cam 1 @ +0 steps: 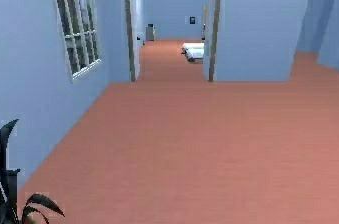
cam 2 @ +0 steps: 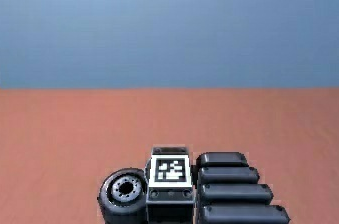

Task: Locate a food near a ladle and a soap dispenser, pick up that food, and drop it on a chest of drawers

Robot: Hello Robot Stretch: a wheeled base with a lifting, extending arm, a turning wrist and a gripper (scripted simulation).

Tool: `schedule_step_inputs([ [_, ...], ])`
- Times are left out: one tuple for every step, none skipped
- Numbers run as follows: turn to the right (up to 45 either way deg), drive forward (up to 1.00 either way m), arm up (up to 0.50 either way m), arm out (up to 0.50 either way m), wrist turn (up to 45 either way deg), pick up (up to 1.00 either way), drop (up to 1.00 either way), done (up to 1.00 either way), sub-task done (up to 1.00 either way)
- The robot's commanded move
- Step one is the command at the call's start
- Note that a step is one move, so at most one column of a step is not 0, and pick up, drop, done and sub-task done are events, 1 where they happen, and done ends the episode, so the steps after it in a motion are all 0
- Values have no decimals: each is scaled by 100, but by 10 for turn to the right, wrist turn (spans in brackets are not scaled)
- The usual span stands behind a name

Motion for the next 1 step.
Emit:
schedule_step_inputs([
  [0,100,0,0,0,0,0,0,0],
])
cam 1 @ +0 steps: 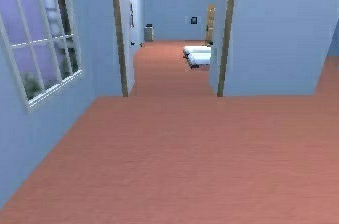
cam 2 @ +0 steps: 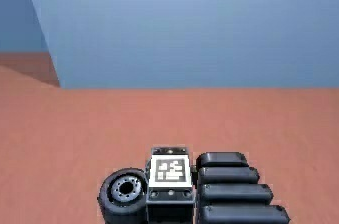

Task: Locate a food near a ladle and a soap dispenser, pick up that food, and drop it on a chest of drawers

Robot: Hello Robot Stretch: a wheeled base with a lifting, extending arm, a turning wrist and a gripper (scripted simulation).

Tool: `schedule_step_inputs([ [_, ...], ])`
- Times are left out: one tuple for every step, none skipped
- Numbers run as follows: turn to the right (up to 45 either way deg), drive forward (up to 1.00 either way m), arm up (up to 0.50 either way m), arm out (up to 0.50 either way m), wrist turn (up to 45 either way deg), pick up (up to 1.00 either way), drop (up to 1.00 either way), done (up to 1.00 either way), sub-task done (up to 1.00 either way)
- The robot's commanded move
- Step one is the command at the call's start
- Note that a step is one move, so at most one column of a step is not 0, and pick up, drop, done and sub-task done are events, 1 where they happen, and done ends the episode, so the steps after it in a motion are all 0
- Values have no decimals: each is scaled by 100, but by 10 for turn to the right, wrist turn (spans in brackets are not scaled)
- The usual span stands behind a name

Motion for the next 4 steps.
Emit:
schedule_step_inputs([
  [0,100,0,0,0,0,0,0,0],
  [0,100,0,0,0,0,0,0,0],
  [0,100,0,0,0,0,0,0,0],
  [0,100,0,0,0,0,0,0,0],
])
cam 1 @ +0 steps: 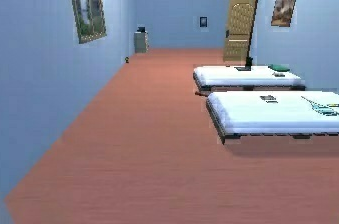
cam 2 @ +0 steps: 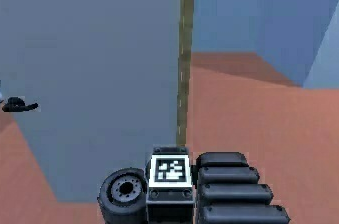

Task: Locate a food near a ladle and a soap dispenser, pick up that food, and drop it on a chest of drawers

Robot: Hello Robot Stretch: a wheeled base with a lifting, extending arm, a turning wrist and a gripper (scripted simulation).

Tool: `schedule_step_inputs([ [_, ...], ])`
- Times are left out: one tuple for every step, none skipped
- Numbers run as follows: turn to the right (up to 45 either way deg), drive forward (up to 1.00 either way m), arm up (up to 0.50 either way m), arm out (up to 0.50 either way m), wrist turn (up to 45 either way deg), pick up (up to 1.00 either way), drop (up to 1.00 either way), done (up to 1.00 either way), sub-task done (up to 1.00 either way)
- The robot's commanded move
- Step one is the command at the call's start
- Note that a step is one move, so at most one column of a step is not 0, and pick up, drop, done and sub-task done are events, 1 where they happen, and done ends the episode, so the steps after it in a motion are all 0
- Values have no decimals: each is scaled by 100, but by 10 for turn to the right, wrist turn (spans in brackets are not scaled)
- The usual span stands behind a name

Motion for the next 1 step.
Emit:
schedule_step_inputs([
  [0,100,0,0,0,0,0,0,0],
])
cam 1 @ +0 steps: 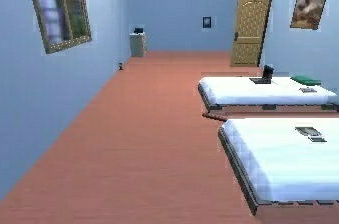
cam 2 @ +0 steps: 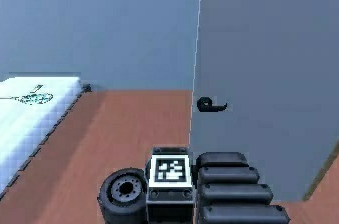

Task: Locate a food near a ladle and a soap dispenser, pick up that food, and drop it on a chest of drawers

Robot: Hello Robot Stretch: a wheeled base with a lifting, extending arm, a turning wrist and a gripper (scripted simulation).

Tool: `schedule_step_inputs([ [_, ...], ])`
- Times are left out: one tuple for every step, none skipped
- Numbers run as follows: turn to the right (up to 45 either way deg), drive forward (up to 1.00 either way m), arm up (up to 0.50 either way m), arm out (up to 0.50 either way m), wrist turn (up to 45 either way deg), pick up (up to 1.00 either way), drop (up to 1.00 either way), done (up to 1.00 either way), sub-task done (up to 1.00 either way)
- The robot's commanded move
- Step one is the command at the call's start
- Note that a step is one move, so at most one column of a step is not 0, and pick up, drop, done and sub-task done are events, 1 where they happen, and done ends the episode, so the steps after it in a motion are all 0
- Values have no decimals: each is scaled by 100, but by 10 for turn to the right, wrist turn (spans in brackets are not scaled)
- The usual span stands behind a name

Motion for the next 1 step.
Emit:
schedule_step_inputs([
  [0,100,0,0,0,0,0,0,0],
])
